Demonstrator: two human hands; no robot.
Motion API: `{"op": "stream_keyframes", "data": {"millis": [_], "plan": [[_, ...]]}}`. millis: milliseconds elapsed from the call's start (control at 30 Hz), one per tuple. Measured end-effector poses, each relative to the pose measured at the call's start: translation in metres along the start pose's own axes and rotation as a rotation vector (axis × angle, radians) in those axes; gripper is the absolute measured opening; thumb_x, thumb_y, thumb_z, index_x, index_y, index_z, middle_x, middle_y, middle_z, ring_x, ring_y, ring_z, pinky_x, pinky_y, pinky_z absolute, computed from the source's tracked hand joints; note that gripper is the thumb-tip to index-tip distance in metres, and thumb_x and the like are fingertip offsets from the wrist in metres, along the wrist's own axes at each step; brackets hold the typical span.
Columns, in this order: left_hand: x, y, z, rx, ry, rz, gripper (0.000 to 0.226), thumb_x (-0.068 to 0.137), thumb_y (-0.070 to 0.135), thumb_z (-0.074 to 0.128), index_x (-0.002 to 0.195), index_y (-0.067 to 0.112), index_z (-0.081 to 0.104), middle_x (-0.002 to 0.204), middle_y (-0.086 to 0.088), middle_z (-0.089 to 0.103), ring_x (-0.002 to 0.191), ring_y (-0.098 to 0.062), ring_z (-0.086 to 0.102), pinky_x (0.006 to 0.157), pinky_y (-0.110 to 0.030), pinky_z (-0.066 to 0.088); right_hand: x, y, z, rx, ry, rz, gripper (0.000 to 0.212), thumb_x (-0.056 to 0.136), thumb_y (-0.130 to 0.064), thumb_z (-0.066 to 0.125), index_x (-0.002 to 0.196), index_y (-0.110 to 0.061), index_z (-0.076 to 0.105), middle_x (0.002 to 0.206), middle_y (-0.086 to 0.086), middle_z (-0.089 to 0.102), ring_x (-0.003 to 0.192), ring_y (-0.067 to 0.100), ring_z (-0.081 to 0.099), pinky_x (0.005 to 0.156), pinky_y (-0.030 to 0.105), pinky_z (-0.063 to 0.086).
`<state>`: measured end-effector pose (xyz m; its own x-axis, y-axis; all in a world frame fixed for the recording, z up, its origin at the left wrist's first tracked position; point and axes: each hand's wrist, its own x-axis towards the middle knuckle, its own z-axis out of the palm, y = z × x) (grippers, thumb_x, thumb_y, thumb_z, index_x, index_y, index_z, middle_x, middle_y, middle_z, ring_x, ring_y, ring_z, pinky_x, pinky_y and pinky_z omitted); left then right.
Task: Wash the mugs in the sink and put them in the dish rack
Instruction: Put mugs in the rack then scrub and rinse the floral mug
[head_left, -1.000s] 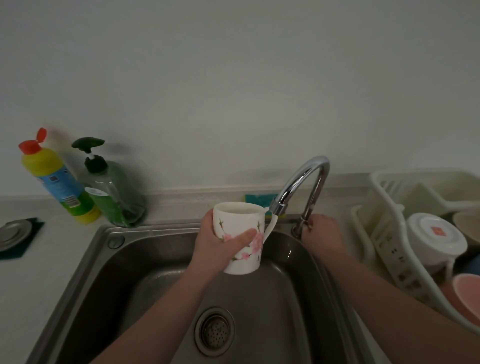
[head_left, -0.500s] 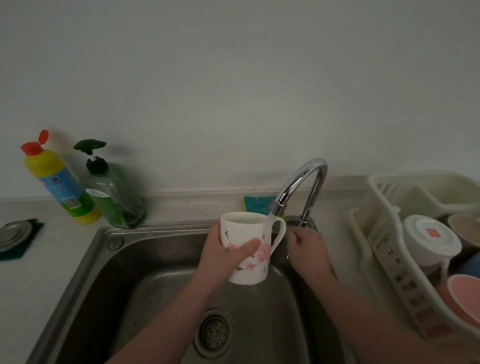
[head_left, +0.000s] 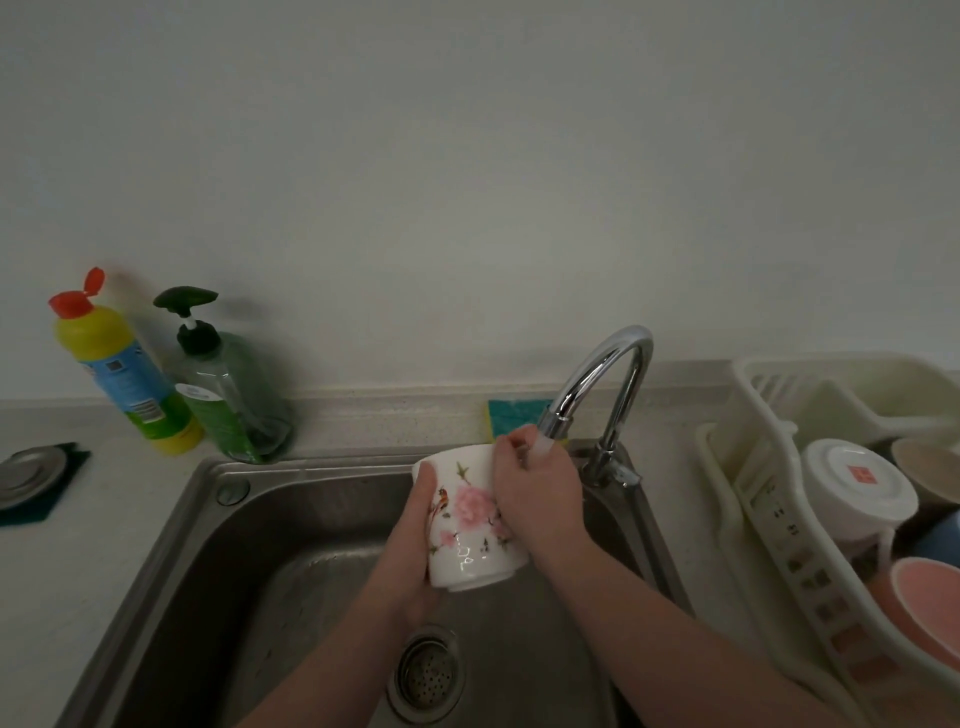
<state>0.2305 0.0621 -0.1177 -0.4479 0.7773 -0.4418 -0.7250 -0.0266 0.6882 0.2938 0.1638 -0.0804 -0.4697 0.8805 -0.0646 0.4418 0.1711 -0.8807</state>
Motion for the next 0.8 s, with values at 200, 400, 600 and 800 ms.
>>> {"op": "stream_keyframes", "data": {"millis": [200, 400, 600, 800], "plan": [[0.003, 0.004, -0.008, 0.036, -0.021, -0.088, 0.078, 0.077, 0.068, 0.037, 0.118, 0.009, 0.065, 0.118, -0.022, 0.066, 0.11, -0.038, 0.063, 0.095, -0.053, 0.048, 0.008, 0.004, -0.007, 0.008, -0.025, 0.157, 0.018, 0.091, -0.031, 0.054, 0.08, -0.017, 0.057, 0.079, 0.002, 0.062, 0.074, 0.016, 0.059, 0.071, 0.032, 0.052], [0.006, 0.004, -0.001, 0.164, 0.023, -0.093, 0.074, 0.079, 0.067, 0.043, 0.117, 0.008, 0.066, 0.113, -0.02, 0.069, 0.105, -0.035, 0.066, 0.097, -0.053, 0.048, 0.013, 0.01, -0.02, 0.039, -0.112, 0.274, 0.014, 0.091, -0.013, 0.048, 0.093, -0.007, 0.06, 0.081, 0.011, 0.061, 0.058, 0.019, 0.051, 0.05, 0.028, 0.041], [0.011, 0.005, 0.014, 0.141, -0.028, -0.1, 0.075, 0.076, 0.069, 0.042, 0.117, 0.011, 0.066, 0.115, -0.019, 0.068, 0.105, -0.034, 0.066, 0.095, -0.051, 0.049, 0.018, 0.002, -0.034, 0.231, -0.099, 0.369, 0.013, 0.093, -0.011, 0.047, 0.084, -0.007, 0.054, 0.067, 0.008, 0.048, 0.047, 0.015, 0.038, 0.041, 0.026, 0.033], [0.016, 0.011, 0.021, 0.222, -0.041, -0.096, 0.078, 0.075, 0.068, 0.046, 0.12, 0.008, 0.063, 0.114, -0.019, 0.069, 0.104, -0.033, 0.067, 0.087, -0.046, 0.055, 0.019, 0.015, -0.038, 0.292, -0.143, 0.443, 0.016, 0.096, -0.021, 0.047, 0.09, -0.009, 0.056, 0.073, 0.007, 0.053, 0.056, 0.016, 0.047, 0.057, 0.034, 0.05]]}}
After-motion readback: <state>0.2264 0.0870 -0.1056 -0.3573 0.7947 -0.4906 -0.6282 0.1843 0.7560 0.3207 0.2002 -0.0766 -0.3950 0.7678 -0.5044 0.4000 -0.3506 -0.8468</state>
